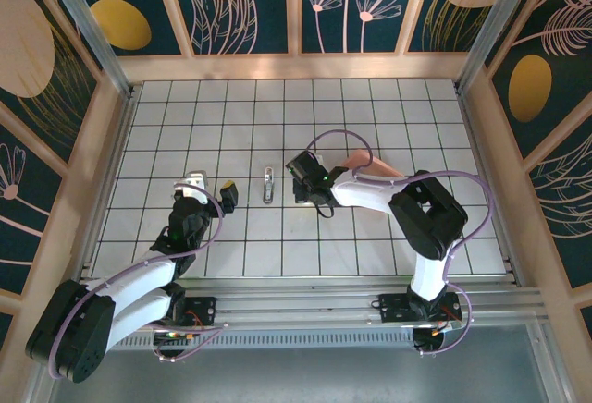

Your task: Load the staples into the stapler

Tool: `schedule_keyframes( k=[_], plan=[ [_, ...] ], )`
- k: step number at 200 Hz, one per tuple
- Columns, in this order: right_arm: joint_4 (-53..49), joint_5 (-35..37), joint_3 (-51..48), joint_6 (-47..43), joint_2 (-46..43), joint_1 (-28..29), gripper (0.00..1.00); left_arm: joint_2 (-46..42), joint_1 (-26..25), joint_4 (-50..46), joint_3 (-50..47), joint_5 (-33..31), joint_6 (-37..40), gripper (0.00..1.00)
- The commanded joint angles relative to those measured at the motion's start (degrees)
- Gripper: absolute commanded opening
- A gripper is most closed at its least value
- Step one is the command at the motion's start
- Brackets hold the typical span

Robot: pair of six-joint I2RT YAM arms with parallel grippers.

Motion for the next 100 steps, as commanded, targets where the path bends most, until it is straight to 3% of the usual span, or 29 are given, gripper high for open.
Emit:
schedule_keyframes(
  k=[1, 73, 100],
  plan=[
    [-1.06, 2.37, 1.58, -0.27, -2.39, 0.15, 0.13, -0.37, -0.19, -0.11, 1.24, 0.06, 0.8, 0.99],
    [-0.77, 1.38, 1.97, -1.6, -1.77, -0.11, 0.13, 0.9, -0.19, 6.19, -0.97, 9.2, 4.29, 0.98],
    [-1.37, 1.31, 2.39, -1.99, -0.55, -0.19, 0.13, 1.58, -0.22, 5.83, -0.6, 9.51, 4.68, 0.98]
  ],
)
